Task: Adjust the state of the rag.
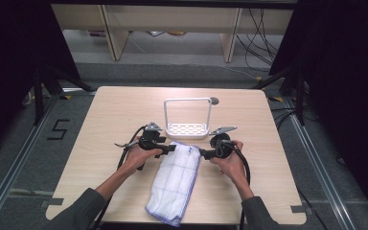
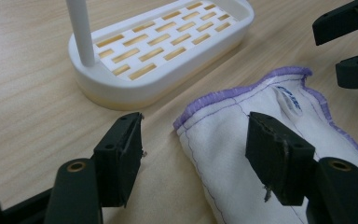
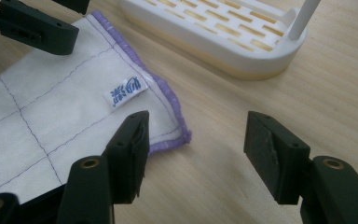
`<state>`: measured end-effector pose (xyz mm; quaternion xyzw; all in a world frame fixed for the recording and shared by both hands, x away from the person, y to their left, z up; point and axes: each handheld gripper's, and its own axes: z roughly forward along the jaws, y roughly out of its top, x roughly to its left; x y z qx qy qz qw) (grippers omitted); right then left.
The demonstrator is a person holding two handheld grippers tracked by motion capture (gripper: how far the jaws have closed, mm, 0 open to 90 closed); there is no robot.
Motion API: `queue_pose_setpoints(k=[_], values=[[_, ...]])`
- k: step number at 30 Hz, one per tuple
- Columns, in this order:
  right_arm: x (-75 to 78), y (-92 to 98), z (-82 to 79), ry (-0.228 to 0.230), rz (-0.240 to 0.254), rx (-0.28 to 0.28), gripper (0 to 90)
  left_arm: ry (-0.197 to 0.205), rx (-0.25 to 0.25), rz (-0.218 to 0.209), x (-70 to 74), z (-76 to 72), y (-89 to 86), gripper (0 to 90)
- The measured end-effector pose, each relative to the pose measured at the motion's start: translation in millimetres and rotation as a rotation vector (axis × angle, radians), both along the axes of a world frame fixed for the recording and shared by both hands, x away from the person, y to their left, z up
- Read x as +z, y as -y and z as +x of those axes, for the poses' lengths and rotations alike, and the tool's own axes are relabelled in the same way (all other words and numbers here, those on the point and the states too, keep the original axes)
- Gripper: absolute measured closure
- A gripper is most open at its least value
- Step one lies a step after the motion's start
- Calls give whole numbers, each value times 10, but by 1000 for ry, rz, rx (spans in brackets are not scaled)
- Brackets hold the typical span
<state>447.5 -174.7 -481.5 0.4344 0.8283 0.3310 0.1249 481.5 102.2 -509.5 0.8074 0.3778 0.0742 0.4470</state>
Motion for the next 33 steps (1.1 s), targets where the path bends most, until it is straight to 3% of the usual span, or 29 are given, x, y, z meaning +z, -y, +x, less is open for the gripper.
queue_pose_setpoints(k=[4,8,13,15,17,21,26,28,29,33], values=[[-10,0,12,10,4,10,412,3,-19,12,12,11,10,360],[-15,-7,20,21,19,1,412,5,-3,6,-27,27,59,363],[-18,-11,17,24,25,1,411,5,-32,20,-88,45,95,444],[-27,-4,23,40,18,6,411,9,-49,1,-111,46,120,562],[9,-5,-7,-23,15,-22,412,32,-71,13,-104,27,134,708],[-10,2,10,-3,8,-11,414,42,-72,-4,-76,9,123,785],[-29,-41,20,-27,11,-8,420,56,-98,-11,-34,-10,100,816],[-59,-62,59,15,24,12,422,60,-106,-7,-13,-13,88,822],[-44,-88,64,-8,14,10,424,63,-107,-6,-12,-12,79,824],[-69,-183,103,-29,8,0,425,72,-96,-1,-26,-13,65,829]])
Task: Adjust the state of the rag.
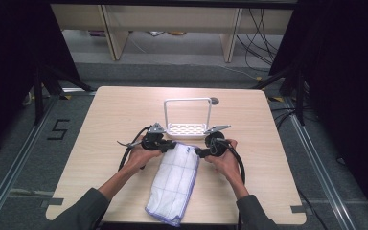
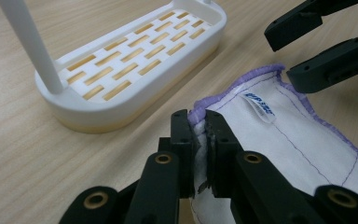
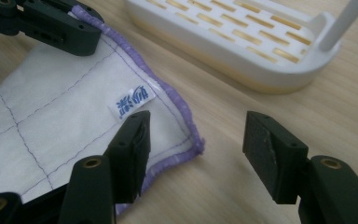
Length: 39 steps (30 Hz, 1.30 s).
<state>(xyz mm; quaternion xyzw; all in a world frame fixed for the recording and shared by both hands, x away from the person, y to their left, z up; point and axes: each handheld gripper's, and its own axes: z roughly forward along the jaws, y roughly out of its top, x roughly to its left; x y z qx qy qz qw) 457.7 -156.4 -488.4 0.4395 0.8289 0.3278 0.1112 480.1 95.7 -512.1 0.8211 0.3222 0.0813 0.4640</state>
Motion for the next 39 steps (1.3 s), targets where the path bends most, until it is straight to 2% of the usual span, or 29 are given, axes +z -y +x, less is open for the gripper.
queue_pose_setpoints(k=[2,3,8,9,11,12,14,15,17,18,19,23,25,27,29,31,32,35,38,39], values=[[-17,-17,18,9,-10,12,426,-8,-6,-10,1,8,-19,829],[-29,-81,31,-5,-9,9,426,0,-10,1,2,1,-28,828],[-103,-191,70,-7,-27,9,437,3,-16,26,-18,-15,-66,825],[-105,-191,78,-16,-55,28,442,10,-10,27,-29,-21,-75,825],[-123,-235,70,-26,-40,9,456,-2,-20,25,-38,-19,-106,822],[-129,-234,78,-11,-52,18,466,2,-15,21,-48,-17,-117,822],[-125,-260,68,-11,-55,25,508,-1,-13,21,-51,-18,-123,820],[-124,-273,64,-1,-60,45,570,-3,-12,20,-54,-27,-112,821],[-134,-280,63,3,-59,56,588,-2,-14,27,-50,-27,-112,820],[-131,-291,48,3,-49,57,644,-2,-15,31,-50,-25,-117,820],[-124,-299,33,-10,-50,56,666,-2,-13,27,-53,-26,-117,820],[-125,-302,24,-16,-35,62,770,-5,-10,23,-55,-29,-120,820],[-125,-314,7,1,-23,83,838,-2,1,17,-50,-30,-124,820],[-119,-319,-7,33,-12,81,848,-3,3,11,-38,-33,-139,821],[-78,-300,-12,29,-21,95,850,-2,-3,8,-25,-35,-149,824],[-24,-286,-22,69,15,96,854,4,5,-1,3,-48,-163,825],[57,-275,-49,67,23,103,856,2,9,-10,16,-56,-166,828],[97,-274,-65,87,25,107,858,6,3,-27,67,-81,-173,830],[139,-272,-94,86,44,115,858,15,-2,-37,123,-116,-181,832],[136,-281,-106,95,66,116,858,23,1,-47,138,-131,-179,832]])
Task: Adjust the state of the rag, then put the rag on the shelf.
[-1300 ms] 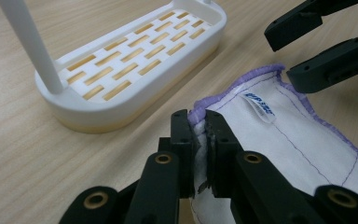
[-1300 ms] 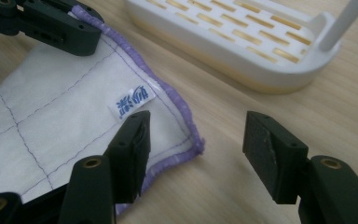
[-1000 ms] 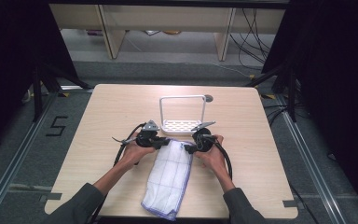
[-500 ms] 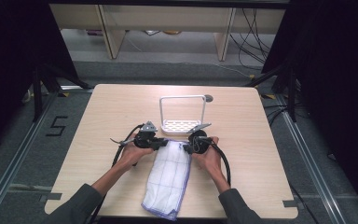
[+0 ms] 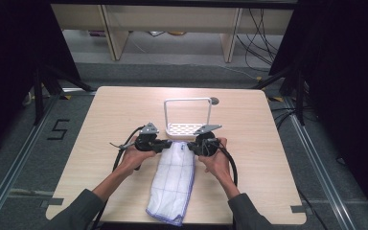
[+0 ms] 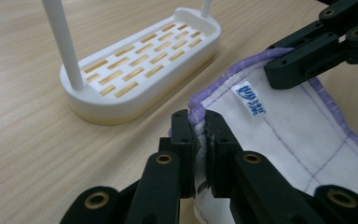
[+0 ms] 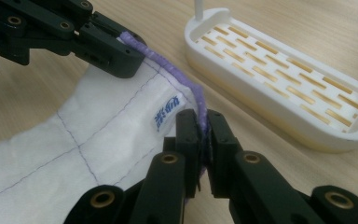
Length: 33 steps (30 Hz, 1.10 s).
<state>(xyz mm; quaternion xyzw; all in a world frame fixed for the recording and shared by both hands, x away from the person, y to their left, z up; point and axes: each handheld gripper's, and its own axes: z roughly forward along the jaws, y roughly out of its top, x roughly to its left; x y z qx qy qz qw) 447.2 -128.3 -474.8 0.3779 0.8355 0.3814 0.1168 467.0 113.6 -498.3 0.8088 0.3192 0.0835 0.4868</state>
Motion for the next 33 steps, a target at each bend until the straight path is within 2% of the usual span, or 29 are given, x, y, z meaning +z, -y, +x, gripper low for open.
queue_pose_setpoints(k=[1,4,5,6,7,8,10,11,12,15,16,18,20,23,31,33], values=[[3,9,0,17,-6,6,859,5,0,0,25,-17,-8,832],[68,5,-37,12,3,23,859,8,-7,-3,64,-36,-38,832],[71,1,-31,35,1,33,859,4,-4,-5,76,-45,-47,832],[71,1,-31,35,1,33,859,5,7,-10,85,-58,-52,832],[102,-3,-46,16,3,33,859,2,0,-14,95,-60,-63,832],[135,-8,-49,33,13,40,860,5,2,-20,121,-75,-79,832],[153,-10,-59,37,10,43,860,7,2,-26,138,-80,-86,832],[151,-22,-60,63,28,37,860,12,7,-29,154,-87,-92,833],[193,-14,-74,52,9,59,860,13,10,-31,167,-93,-100,833],[209,-24,-95,42,24,50,860,15,8,-30,186,-116,-118,833],[225,-15,-91,56,14,60,860,11,16,-42,196,-132,-125,834],[232,-21,-105,47,20,51,860,10,17,-39,211,-136,-135,835],[235,-24,-103,59,32,56,860,10,16,-46,238,-151,-153,834],[268,-22,-121,54,27,52,859,15,19,-38,261,-170,-161,835],[284,-16,-124,80,19,57,860,23,16,-39,276,-180,-147,835],[288,-24,-136,70,34,50,859,23,14,-37,301,-189,-152,835]])
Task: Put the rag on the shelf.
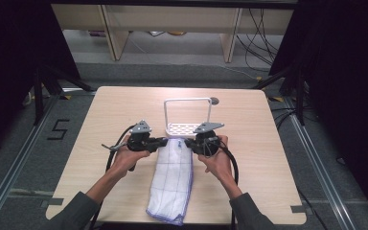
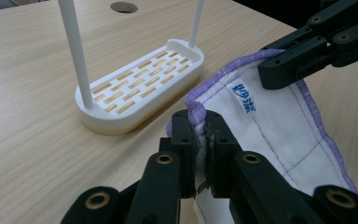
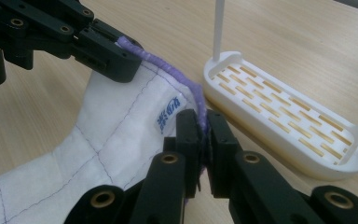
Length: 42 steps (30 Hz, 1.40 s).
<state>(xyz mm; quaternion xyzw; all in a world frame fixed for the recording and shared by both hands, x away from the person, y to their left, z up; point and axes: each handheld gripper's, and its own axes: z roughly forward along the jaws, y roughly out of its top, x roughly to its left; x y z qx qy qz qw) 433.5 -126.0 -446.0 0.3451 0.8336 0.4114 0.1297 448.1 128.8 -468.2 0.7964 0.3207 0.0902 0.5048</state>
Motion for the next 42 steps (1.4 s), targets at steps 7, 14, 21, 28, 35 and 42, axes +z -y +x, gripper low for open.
queue_pose_setpoints(k=[7,14,21,28,35,42], values=[[83,-1,-46,25,11,14,860,9,-4,-14,81,-36,-16,838],[232,25,-154,53,18,16,860,34,-32,-29,274,-139,27,837],[391,57,-257,54,33,30,860,45,-75,-53,450,-215,58,837],[638,140,-348,73,81,46,861,74,-102,-67,731,-313,29,838],[982,172,-412,121,89,52,861,128,-122,-92,1111,-427,65,841],[1276,260,-302,164,114,31,861,110,-100,-100,1374,-275,102,845]])
